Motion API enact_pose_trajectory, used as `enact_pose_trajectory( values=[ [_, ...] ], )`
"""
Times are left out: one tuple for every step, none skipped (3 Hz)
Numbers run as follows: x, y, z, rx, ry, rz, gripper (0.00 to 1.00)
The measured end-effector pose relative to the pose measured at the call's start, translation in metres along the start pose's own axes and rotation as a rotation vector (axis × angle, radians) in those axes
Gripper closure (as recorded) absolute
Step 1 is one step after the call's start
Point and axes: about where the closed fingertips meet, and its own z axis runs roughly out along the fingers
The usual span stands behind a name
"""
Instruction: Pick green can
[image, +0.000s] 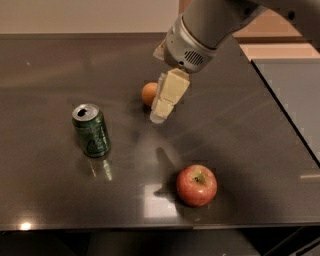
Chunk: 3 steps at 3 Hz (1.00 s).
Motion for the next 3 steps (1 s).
enact_pose_trajectory(
  values=[
    [-0.029,0.009,0.037,-0.083,-0.025,-0.077,0.0],
    [-0.055,0.017,0.065,-0.138,-0.045,-0.15,0.0],
    [-0.075,0.025,0.089,-0.2,-0.052,-0.229,0.0]
  ],
)
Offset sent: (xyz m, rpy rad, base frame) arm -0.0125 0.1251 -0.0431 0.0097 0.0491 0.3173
